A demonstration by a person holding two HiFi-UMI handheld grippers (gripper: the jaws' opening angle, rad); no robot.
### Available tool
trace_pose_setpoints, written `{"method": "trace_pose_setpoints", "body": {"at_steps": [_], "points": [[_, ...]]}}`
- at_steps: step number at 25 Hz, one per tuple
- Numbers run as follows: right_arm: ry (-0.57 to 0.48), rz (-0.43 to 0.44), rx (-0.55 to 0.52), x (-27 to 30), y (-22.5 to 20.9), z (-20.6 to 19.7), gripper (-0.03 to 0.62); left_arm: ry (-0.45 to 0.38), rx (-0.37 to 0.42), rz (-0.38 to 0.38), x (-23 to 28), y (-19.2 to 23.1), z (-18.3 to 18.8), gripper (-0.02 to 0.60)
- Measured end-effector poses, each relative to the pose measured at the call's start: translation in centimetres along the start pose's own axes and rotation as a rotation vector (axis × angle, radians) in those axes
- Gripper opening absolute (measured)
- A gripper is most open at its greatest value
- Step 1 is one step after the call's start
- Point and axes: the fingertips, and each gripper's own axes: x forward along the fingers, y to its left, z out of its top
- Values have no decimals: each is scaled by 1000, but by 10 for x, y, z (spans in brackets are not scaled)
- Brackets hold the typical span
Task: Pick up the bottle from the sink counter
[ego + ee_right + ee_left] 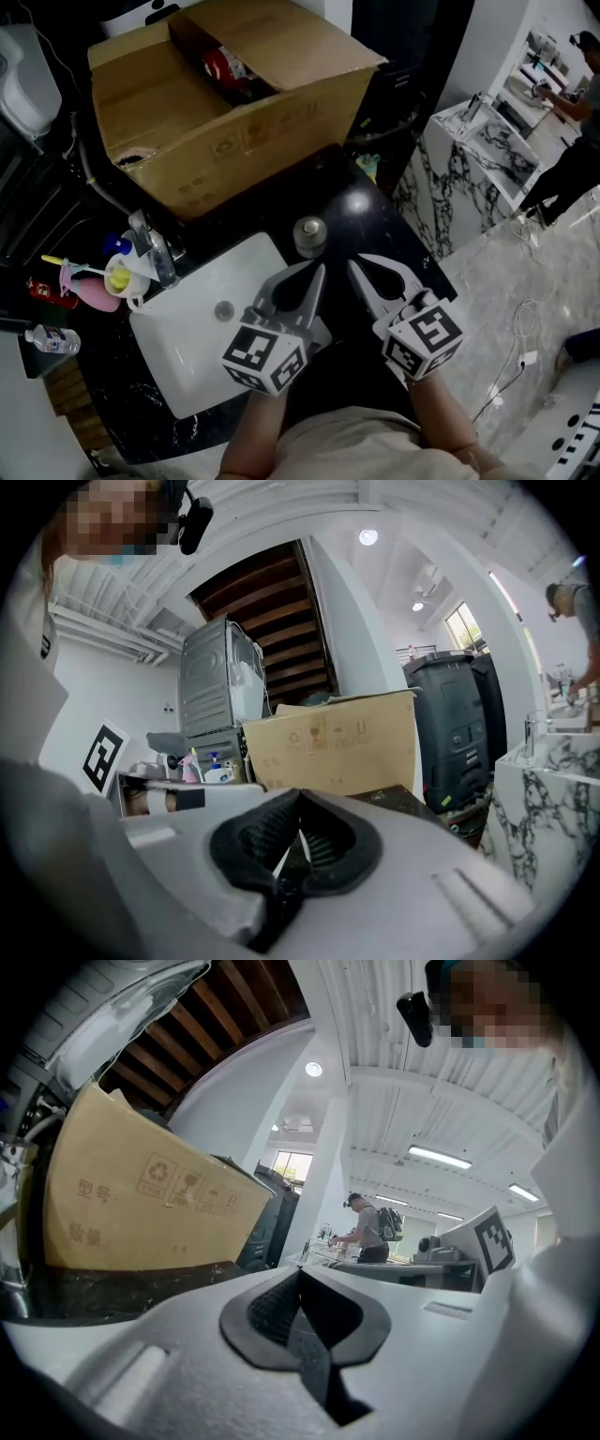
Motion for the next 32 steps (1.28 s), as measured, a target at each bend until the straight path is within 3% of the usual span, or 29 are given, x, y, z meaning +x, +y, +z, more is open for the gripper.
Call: {"method": "trace_pose_setpoints", "body": {"at_steps": [6,17,32], "points": [[25,12,6,11,-12,-6,2,14,-3,52,6,18,-9,8],[56,124,81,38,-26,-17,2,95,-13,186,22,48,-40,8],[137,198,77,63,-42,-40,2,145,-48,240,38,70,-60,23]]}}
